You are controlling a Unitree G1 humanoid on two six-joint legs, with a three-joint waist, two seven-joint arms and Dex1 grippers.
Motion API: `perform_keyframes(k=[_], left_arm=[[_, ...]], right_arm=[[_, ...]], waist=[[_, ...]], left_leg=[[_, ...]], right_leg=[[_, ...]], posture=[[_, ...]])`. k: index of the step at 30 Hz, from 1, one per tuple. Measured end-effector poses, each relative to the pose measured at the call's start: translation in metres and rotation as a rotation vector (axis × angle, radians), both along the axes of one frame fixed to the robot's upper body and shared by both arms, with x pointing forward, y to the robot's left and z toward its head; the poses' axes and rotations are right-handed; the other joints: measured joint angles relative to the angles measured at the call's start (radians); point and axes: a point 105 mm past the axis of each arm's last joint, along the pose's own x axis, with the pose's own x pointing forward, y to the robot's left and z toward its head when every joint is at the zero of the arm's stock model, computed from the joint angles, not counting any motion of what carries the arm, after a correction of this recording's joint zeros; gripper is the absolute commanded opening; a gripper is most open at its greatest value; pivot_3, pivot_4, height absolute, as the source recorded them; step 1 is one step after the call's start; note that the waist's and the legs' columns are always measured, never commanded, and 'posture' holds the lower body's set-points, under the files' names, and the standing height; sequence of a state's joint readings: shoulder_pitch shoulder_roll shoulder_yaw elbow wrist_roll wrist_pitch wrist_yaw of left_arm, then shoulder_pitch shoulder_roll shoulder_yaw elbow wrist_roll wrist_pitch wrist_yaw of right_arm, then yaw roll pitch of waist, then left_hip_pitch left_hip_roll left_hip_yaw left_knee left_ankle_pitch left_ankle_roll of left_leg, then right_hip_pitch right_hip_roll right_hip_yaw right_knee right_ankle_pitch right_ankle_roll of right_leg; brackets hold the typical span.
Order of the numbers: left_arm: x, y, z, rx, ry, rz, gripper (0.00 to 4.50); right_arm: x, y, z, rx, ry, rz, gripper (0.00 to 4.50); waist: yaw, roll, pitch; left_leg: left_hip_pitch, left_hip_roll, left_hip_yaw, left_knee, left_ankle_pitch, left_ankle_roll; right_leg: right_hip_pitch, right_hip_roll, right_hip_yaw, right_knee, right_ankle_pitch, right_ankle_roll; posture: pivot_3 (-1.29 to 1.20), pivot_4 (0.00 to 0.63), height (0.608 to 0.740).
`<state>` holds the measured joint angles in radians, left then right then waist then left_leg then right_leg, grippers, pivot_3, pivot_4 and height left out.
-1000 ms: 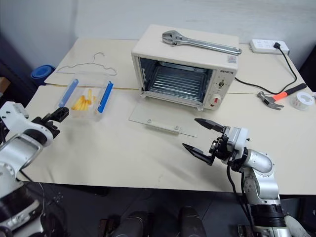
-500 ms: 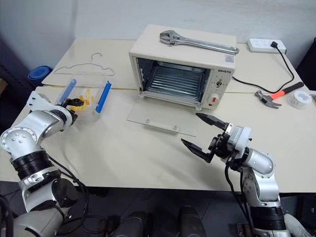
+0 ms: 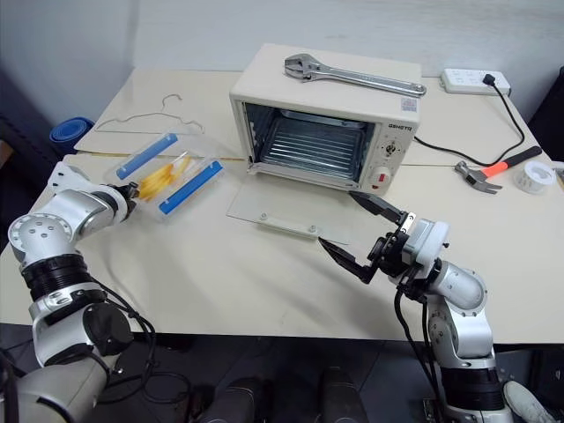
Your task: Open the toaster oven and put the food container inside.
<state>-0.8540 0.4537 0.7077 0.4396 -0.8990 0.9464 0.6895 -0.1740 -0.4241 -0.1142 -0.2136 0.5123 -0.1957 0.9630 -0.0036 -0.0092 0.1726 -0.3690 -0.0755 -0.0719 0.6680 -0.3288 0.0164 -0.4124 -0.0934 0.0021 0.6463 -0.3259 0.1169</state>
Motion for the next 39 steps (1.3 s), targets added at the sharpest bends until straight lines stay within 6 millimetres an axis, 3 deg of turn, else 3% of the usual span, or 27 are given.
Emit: perform_keyframes(k=[2,8,12,15,20,25,30,39], left_arm=[[-0.001,0.003,-0.002,0.0,0.008,0.007,0.06],[-0.012,0.031,0.017,0.104,0.032,-0.052,0.06],[-0.019,0.031,0.042,0.273,0.056,-0.228,0.06],[-0.024,0.022,0.041,0.354,0.114,-0.373,0.06],[-0.025,-0.026,0.051,0.492,0.108,-0.697,0.06],[-0.015,-0.1,0.067,0.521,0.011,-0.947,0.06],[-0.002,-0.151,0.06,0.53,-0.004,-1.072,0.06],[0.024,-0.188,0.058,0.54,-0.035,-1.095,0.06]], right_arm=[[0.0,0.0,0.002,0.003,-0.006,-0.003,4.5],[0.002,0.002,0.005,0.003,0.006,-0.005,4.5],[0.004,0.002,0.003,-0.006,0.03,-0.005,4.5],[0.003,0.0,-0.001,-0.017,0.049,-0.01,4.5],[-0.002,-0.01,-0.012,-0.035,0.095,-0.05,4.5],[-0.011,-0.023,-0.022,-0.052,0.137,-0.108,4.5],[-0.021,-0.027,-0.028,-0.048,0.176,-0.143,4.5],[-0.031,-0.018,-0.017,-0.011,0.155,-0.181,4.5]], waist=[[0.001,0.0,0.0],[-0.001,-0.001,0.0],[0.0,-0.001,0.0],[0.003,-0.001,0.0],[0.004,-0.002,0.001],[0.005,-0.002,0.001],[0.0,-0.002,0.001],[0.006,-0.002,0.001]], left_leg=[[0.0,0.0,0.0,0.0,0.0,0.0],[-0.001,0.0,0.0,0.0,0.0,0.0],[0.0,-0.001,0.0,-0.001,0.0,0.0],[-0.001,-0.002,-0.001,-0.001,0.0,0.0],[-0.002,-0.002,-0.002,-0.001,0.0,0.001],[-0.002,-0.002,-0.001,-0.001,0.0,0.001],[-0.002,-0.002,0.0,-0.001,0.0,0.0],[-0.002,-0.003,0.0,-0.001,0.0,0.0]], right_leg=[[0.0,0.0,0.0,0.0,0.0,0.0],[-0.001,0.0,-0.001,0.003,0.0,0.0],[-0.001,-0.001,0.0,0.006,0.0,0.0],[-0.001,-0.001,0.0,0.007,0.0,0.0],[-0.001,-0.001,0.001,0.006,0.0,0.0],[-0.001,-0.001,0.001,0.006,0.0,0.0],[-0.002,0.0,0.002,0.006,0.0,0.0],[-0.004,0.0,0.004,0.006,0.0,0.0]], posture=[[0.0,0.15,0.74],[0.0,0.15,0.74],[0.0,0.15,0.74],[0.0,0.15,0.74],[0.0,0.15,0.74],[0.0,0.15,0.74],[0.0,0.15,0.74],[0.0,0.15,0.74]])
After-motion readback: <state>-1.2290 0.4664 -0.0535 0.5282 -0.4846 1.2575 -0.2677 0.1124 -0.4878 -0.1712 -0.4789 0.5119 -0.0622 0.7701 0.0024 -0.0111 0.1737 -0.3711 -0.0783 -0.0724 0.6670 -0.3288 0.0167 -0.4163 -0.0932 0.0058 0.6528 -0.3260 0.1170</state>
